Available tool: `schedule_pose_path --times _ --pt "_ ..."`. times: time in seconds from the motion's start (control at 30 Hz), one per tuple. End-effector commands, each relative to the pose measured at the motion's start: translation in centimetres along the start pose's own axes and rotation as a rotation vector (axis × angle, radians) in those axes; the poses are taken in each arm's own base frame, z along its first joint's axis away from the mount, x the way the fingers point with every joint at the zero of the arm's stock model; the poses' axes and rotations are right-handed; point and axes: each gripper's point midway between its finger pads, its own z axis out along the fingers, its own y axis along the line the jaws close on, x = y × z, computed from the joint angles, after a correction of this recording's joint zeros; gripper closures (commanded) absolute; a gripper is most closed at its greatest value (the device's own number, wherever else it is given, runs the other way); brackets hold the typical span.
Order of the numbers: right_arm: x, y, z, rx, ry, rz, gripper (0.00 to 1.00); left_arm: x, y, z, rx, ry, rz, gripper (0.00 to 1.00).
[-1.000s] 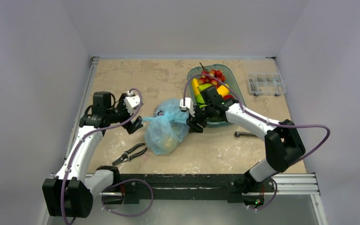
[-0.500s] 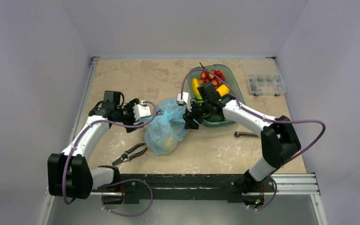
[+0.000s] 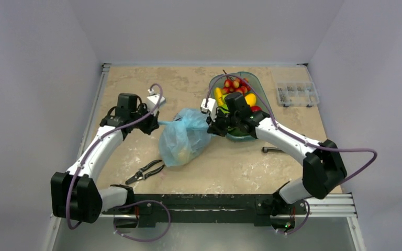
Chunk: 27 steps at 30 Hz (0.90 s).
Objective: Place the fake fruits into the plastic bag and tie a complex knot
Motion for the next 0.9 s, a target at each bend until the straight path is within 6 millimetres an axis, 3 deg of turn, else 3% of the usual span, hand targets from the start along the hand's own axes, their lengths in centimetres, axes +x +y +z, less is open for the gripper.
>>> schedule_pose_path --times 0.0,0.2,0.37,0.5,0.6,0.67,0.73,0.77,0.87 --pt "-1.7 -2.7 -2.9 0.219 -0.051 0.010 1.00 -1.1 2.8 -3.7 -0.185 -0.015 -0.502 1.00" --pt "0.7 -5.4 -4.3 0.385 0.025 0.047 1.00 1.5 5.3 -5.3 -0.307 -0.025 -0.891 1.00" --pt "5.8 -7.8 -4.5 0.457 0.137 0.049 1.00 5.7 6.4 -4.3 -0.347 0.026 -1.012 1.00" --pt "8.5 -8.6 -3.6 0.451 0.192 0.037 1.00 6.9 5.9 -3.0 -0.296 0.046 -1.055 1.00" --pt "8.0 -8.8 -3.4 0.447 0.187 0.051 1.00 7.2 4.9 -2.2 -0.246 0.057 -1.109 1.00" --pt "5.6 -9.0 -3.9 0.457 0.132 0.072 1.00 5.2 4.7 -2.7 -0.197 -0.004 -1.093 1.00" --pt "3.0 -9.6 -4.7 0.476 0.058 0.104 1.00 2.7 5.7 -4.1 -0.209 -0.132 -1.093 1.00" --pt "2.6 -10.2 -5.2 0.497 0.046 0.124 1.00 1.8 6.4 -4.6 -0.217 -0.196 -1.112 1.00" --pt "4.3 -11.5 -5.6 0.516 0.078 0.170 1.00 2.1 7.6 -4.9 -0.211 -0.237 -1.212 1.00"
